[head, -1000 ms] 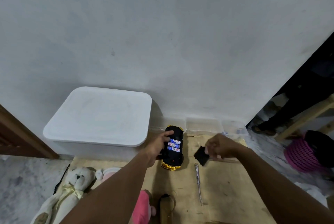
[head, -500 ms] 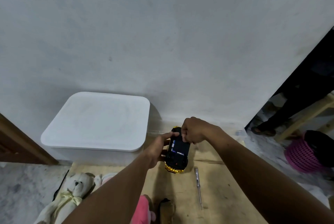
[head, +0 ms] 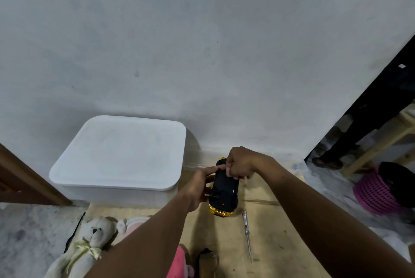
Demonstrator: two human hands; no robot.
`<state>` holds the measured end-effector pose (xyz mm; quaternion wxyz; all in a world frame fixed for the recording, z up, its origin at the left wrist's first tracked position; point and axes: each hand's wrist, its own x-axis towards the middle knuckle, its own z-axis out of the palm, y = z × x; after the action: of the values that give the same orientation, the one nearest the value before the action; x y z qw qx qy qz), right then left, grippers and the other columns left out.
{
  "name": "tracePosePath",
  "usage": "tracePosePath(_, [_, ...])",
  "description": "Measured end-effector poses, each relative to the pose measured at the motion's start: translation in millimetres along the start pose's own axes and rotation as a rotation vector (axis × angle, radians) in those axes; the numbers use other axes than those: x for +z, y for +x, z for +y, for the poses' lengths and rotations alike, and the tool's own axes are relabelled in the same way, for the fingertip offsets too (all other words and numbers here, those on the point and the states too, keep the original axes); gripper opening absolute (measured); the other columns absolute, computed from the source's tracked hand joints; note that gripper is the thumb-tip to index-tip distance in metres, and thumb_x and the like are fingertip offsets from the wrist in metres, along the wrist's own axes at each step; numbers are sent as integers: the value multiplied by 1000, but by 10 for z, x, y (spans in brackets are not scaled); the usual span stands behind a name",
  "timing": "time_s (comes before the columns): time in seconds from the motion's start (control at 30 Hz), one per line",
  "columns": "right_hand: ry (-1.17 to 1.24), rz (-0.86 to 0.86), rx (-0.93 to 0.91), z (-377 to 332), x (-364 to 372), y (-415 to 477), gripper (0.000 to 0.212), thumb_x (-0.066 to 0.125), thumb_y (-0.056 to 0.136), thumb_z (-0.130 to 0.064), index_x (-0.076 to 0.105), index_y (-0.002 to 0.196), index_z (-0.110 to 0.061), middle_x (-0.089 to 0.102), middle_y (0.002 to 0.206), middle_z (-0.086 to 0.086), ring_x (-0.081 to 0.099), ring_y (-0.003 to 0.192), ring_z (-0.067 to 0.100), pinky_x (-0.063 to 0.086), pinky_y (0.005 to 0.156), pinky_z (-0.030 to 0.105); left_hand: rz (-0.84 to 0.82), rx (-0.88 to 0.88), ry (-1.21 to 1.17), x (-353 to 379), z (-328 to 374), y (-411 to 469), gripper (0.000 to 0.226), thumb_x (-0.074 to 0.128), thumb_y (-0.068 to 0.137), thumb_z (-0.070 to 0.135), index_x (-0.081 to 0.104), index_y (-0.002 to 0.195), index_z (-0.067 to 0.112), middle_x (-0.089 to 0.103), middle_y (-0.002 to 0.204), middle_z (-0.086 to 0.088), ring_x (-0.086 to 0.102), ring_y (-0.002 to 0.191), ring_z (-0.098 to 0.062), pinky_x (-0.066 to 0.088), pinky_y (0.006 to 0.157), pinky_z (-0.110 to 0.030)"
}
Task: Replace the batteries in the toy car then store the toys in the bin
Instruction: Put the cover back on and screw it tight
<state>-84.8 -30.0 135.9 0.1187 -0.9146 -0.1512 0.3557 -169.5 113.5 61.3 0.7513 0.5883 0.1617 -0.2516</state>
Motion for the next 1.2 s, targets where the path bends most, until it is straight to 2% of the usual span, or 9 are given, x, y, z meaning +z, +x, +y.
tracePosePath(0.13, [-71, 4, 33, -52, 56, 5, 17, 62, 88, -11, 74, 97, -4, 76, 87, 12, 66, 61, 22, 59, 63, 33, -5, 7, 43, -9, 12, 20, 36, 42, 96, 33, 69, 118, 43, 66, 126, 1, 63, 103, -29, 49, 85, -38])
tracePosePath(0.23, [-86, 46, 42, -49, 15, -3, 18, 59, 90, -13, 73, 98, -5, 75, 92, 15, 75, 76, 29, 61, 71, 39, 12, -9, 66, -60, 20, 29, 37, 48, 92, 26, 68, 118, 44, 65, 126, -2, 62, 100, -29, 49, 84, -36])
tracePosePath(0.4, [-92, 51, 20, -94, 20, -13, 18, 56, 88, -13, 72, 95, -7, 75, 89, 17, 75, 81, 32, 62, 69, 40, -4, -16, 88, -90, 27, 19, 39, 50, 90, 21, 69, 116, 44, 65, 124, -4, 62, 95, -28, 48, 81, -36])
tracePosePath(0.6, [-106, 40, 22, -111, 33, 15, 18, 58, 85, -12, 73, 94, -8, 75, 87, 16, 73, 71, 29, 61, 64, 36, 3, -12, 118, -64, 10, 28, 37, 53, 93, 19, 69, 114, 45, 68, 120, -4, 64, 94, -27, 51, 81, -36])
tracePosePath(0.7, [-155, 81, 23, -149, 75, 19, 13, 57, 84, -11, 68, 88, -6, 73, 77, 15, 67, 59, 29, 55, 55, 32, 13, 8, 110, -64, -16, 39, 41, 53, 94, 13, 70, 114, 45, 71, 115, -2, 65, 89, -23, 51, 72, -31])
tracePosePath(0.8, [-158, 118, 42, -171, 121, 31, 6, 55, 85, -11, 59, 82, -10, 65, 64, 8, 58, 47, 21, 50, 52, 28, 20, 28, 77, -55, -35, 39, 44, 53, 94, 9, 70, 115, 44, 72, 113, -1, 65, 89, -23, 52, 73, -32])
tracePosePath(0.93, [-112, 90, 69, -134, 75, 39, 18, 55, 84, -9, 71, 86, -1, 75, 74, 13, 63, 52, 23, 53, 53, 28, 36, 18, 58, -45, -22, 35, 42, 53, 95, 12, 67, 120, 43, 70, 116, 0, 64, 90, -24, 51, 75, -32])
tracePosePath(1.2, [-174, 36, 66, -144, 26, 47, 18, 54, 92, -13, 68, 99, -2, 76, 86, 16, 68, 59, 23, 55, 55, 28, 23, 6, 90, -54, 25, -6, 37, 52, 97, 19, 65, 122, 44, 67, 120, -1, 66, 91, -26, 51, 73, -31])
